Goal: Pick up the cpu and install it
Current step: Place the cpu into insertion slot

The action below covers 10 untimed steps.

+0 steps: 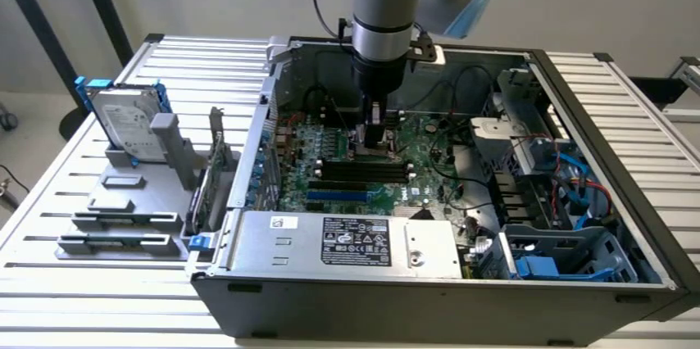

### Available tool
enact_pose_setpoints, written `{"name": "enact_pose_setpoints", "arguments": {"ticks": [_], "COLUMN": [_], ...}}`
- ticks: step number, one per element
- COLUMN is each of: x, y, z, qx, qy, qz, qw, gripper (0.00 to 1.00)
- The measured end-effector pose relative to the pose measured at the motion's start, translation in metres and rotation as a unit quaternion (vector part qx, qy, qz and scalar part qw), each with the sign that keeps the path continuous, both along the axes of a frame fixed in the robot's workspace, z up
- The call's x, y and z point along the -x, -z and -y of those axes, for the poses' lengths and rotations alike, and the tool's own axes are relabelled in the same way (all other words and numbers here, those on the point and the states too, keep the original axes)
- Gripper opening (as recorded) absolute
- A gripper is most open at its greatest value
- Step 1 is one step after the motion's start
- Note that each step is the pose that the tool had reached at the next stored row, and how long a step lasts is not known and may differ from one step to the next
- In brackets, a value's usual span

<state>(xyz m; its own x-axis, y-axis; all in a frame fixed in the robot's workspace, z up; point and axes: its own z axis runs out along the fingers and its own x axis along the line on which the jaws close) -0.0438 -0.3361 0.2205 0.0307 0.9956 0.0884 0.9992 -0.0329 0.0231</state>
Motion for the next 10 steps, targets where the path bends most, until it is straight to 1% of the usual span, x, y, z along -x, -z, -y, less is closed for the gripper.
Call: {"name": "enact_pose_setpoints", "arguments": {"ticks": [4,6,8,10], "x": [-0.0001,-0.0003,-0.0005,-0.0005], "y": [0.0013,0.0023,0.0035,0.0051], "z": [0.0000,0.0000,0.0000,0.0000], "qx": [0.0000,0.0004,0.0014,0.0033], "qy": [0.000,0.000,0.000,0.000], "qz": [0.0001,0.0001,0.0001,0.0001], "qw": [1.0000,1.0000,1.0000,1.0000], "gripper": [0.55,0.55,0.55,0.55]}}
